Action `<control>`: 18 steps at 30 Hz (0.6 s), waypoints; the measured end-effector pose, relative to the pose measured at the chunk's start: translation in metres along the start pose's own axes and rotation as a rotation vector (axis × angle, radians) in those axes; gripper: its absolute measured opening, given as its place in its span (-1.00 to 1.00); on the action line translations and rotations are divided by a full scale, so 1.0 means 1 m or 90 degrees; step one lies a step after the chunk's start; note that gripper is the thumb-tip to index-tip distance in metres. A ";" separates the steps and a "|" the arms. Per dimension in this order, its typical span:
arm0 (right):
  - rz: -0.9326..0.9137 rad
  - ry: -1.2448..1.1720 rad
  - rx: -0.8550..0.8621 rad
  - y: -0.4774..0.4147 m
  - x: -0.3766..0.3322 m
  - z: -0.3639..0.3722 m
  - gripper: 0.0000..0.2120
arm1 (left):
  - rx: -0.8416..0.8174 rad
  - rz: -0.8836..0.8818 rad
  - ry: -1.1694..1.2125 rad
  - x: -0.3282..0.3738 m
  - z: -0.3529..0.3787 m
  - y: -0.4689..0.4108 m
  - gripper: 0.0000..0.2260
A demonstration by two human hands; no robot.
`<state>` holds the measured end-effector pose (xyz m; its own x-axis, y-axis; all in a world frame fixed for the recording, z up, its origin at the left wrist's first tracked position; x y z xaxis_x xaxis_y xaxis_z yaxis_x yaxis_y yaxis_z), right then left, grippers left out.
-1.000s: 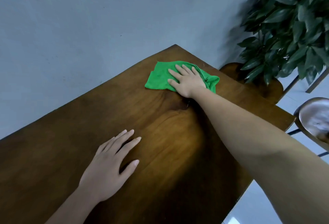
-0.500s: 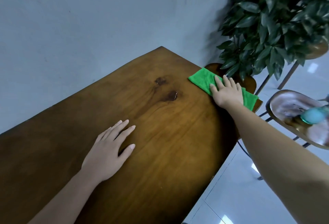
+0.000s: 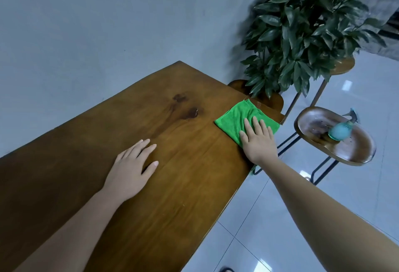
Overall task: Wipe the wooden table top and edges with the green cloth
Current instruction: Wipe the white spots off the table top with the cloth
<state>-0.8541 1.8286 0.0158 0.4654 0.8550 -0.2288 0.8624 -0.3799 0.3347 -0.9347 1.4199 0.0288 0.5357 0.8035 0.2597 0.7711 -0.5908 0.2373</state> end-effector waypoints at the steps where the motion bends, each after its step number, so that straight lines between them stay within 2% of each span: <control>1: -0.006 0.000 -0.008 0.000 0.000 0.000 -0.36 | 0.001 0.004 0.003 0.009 -0.001 -0.002 -0.42; 5: -0.037 -0.003 -0.021 0.000 0.001 -0.005 -0.32 | 0.008 0.018 0.033 0.047 -0.007 -0.020 -0.45; 10: -0.179 0.011 0.002 -0.014 0.006 -0.030 -0.23 | 0.007 0.010 0.050 0.091 -0.007 -0.068 -0.41; 18: -0.323 0.074 -0.019 -0.076 0.014 -0.044 -0.31 | 0.047 -0.089 0.039 0.142 -0.019 -0.189 -0.47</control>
<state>-0.9217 1.8853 0.0276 -0.0361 0.9632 -0.2665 0.9667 0.1012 0.2350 -1.0108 1.6440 0.0390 0.4014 0.8700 0.2862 0.8611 -0.4649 0.2056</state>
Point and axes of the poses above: each hand's wrist, its own y-axis away from the middle knuckle, its own z-axis out of the palm, x = y × z, the point moved 10 cm from there along -y, towards the middle knuckle, and after that the axes turned 15 degrees about -x, right-handed, at the moved point
